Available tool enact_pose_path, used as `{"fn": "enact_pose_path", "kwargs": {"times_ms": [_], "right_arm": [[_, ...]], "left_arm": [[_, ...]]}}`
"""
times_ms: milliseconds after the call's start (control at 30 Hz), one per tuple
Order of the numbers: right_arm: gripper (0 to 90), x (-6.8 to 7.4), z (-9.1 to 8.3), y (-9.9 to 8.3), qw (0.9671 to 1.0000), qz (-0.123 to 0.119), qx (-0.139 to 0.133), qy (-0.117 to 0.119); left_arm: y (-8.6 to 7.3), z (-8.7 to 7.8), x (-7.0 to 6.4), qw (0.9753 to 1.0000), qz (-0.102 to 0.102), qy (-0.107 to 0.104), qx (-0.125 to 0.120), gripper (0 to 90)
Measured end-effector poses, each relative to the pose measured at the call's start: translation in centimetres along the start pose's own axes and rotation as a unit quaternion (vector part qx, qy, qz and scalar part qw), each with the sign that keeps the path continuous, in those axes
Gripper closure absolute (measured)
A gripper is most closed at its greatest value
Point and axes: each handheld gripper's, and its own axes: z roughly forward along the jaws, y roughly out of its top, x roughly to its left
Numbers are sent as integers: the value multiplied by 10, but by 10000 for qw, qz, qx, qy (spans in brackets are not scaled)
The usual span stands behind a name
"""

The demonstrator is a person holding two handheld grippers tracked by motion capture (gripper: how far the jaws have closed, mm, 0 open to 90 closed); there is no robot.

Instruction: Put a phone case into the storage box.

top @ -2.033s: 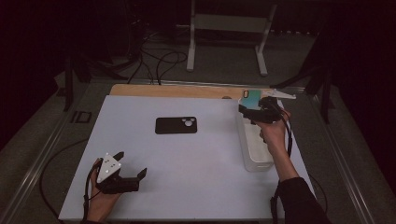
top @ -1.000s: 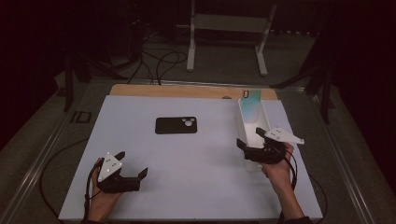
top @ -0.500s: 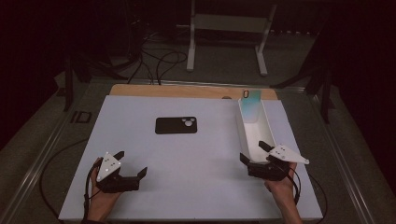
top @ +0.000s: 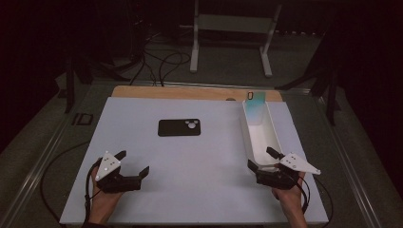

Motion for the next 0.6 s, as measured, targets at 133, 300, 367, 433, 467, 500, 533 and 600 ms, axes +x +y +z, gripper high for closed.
{"fn": "enact_pose_path", "kwargs": {"times_ms": [133, 300, 367, 433, 467, 500, 533, 600], "right_arm": [[94, -2, 0, -1, 10000, 62, -13, 7], [94, -2, 1, -3, 10000, 59, 16, -6], [94, -2, 2, -3, 10000, 52, 25, -5], [95, -2, 2, -4, 10000, 69, 29, -18], [95, -3, 2, -4, 10000, 70, 29, -21], [95, -3, 2, -4, 10000, 71, 38, -31], [94, -3, 2, -4, 10000, 75, 45, -34], [94, -4, 3, -5, 10000, 64, 54, -36]], "left_arm": [[8, -2, 2, 10000, 4, -7, -72, 1], [18, 0, 5, 9999, 37, -22, -102, 1], [23, 1, 6, 9999, 64, -50, -107, 1], [29, 3, 6, 9999, 94, -74, -115, 1], [32, 4, 6, 9998, 125, -85, -112, 1], [34, 6, 7, 9998, 143, -98, -110, 1], [37, 8, 7, 9998, 156, -105, -93, 1], [42, 12, 9, 9997, 173, -130, -88, 1]]}}
